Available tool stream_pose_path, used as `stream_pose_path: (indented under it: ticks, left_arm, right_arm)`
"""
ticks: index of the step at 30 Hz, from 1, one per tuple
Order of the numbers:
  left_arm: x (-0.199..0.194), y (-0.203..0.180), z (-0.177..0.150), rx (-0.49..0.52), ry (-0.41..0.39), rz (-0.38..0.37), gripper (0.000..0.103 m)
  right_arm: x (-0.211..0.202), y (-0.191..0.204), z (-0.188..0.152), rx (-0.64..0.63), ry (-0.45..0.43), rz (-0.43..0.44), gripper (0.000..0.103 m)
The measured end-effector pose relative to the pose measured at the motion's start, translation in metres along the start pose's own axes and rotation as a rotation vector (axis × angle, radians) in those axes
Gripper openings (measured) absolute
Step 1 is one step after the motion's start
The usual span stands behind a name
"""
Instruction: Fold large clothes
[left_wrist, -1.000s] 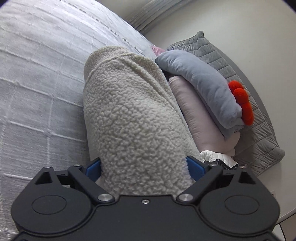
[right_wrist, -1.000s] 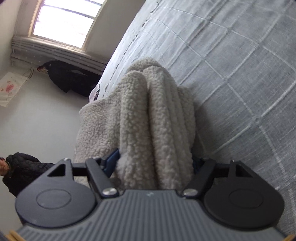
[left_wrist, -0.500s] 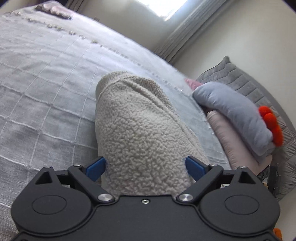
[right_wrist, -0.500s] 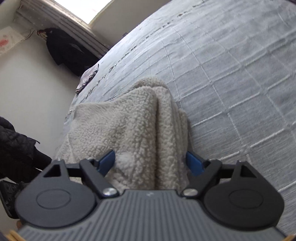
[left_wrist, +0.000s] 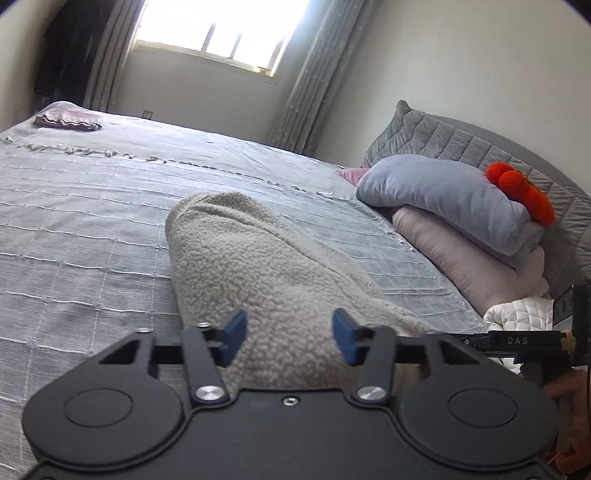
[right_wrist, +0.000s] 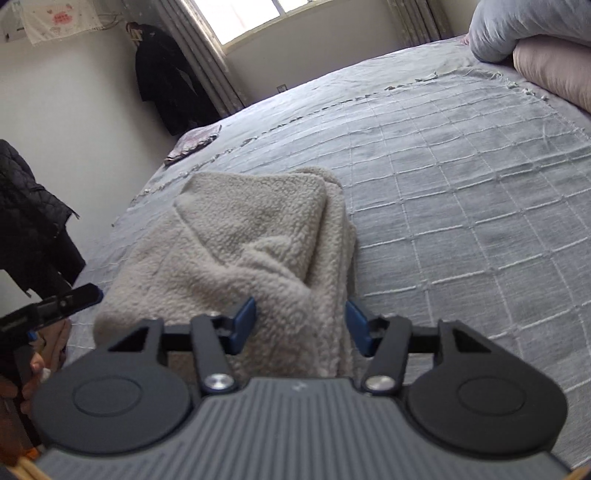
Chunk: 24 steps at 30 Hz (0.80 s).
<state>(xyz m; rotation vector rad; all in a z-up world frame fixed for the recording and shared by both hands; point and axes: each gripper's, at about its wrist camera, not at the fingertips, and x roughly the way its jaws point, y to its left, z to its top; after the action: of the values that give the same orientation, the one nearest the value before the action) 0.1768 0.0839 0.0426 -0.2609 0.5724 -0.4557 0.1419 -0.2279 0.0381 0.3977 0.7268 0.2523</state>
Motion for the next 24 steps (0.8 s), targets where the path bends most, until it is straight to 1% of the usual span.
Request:
stream_pose_path:
  ticks: [1, 3, 4, 7, 9, 11, 14, 15, 16, 17, 19, 20, 21, 22, 23, 24]
  left_arm:
    - [0.003, -0.002, 0.000, 0.000, 0.009, -0.013, 0.039]
    - [0.007, -0.006, -0.002, 0.025, 0.021, -0.004, 0.039]
    - [0.009, -0.008, -0.004, 0.040, 0.038, 0.001, 0.039]
    - [0.017, -0.008, -0.014, 0.033, 0.077, 0.003, 0.038]
    - [0.015, -0.014, -0.024, 0.079, 0.064, 0.028, 0.039]
    - [0.011, -0.018, -0.029, 0.095, 0.042, 0.043, 0.039]
    - [0.000, -0.022, -0.025, 0.085, 0.022, 0.082, 0.040]
    - [-0.005, -0.025, -0.024, 0.087, 0.025, 0.098, 0.046]
    - [-0.011, -0.028, -0.024, 0.087, 0.031, 0.110, 0.056]
    - [-0.017, -0.031, -0.025, 0.084, 0.034, 0.127, 0.061]
    - [-0.030, -0.038, -0.030, 0.067, 0.036, 0.179, 0.077]
    - [-0.035, -0.041, -0.033, 0.053, 0.041, 0.203, 0.081]
    - [-0.040, -0.043, -0.036, 0.040, 0.048, 0.226, 0.090]
    - [-0.044, -0.045, -0.041, 0.022, 0.059, 0.254, 0.094]
    - [-0.047, -0.048, -0.046, 0.008, 0.069, 0.279, 0.095]
    - [-0.050, -0.050, -0.051, 0.000, 0.081, 0.303, 0.097]
  right_arm:
    - [-0.001, 0.001, -0.003, 0.004, -0.009, 0.013, 0.035]
    - [-0.002, 0.003, -0.006, -0.006, -0.013, 0.019, 0.029]
    - [0.000, 0.003, -0.006, -0.005, -0.010, 0.012, 0.028]
    - [0.012, 0.000, -0.010, -0.010, 0.037, -0.055, 0.027]
    - [0.019, 0.001, -0.017, -0.023, 0.051, -0.082, 0.028]
    - [0.023, 0.007, -0.025, -0.063, 0.037, -0.117, 0.028]
    - [0.016, 0.023, -0.028, -0.122, 0.012, -0.166, 0.028]
    - [0.009, 0.029, -0.028, -0.151, -0.002, -0.180, 0.028]
    - [0.002, 0.035, -0.030, -0.175, -0.010, -0.193, 0.032]
    - [-0.006, 0.040, -0.032, -0.197, -0.021, -0.212, 0.036]
    - [-0.020, 0.047, -0.039, -0.213, -0.039, -0.248, 0.069]
    - [-0.028, 0.049, -0.045, -0.209, -0.052, -0.259, 0.072]
    - [-0.033, 0.051, -0.049, -0.204, -0.064, -0.263, 0.073]
    - [-0.038, 0.052, -0.055, -0.196, -0.072, -0.273, 0.074]
    - [-0.041, 0.054, -0.061, -0.187, -0.075, -0.293, 0.076]
    - [-0.043, 0.056, -0.067, -0.178, -0.082, -0.316, 0.080]
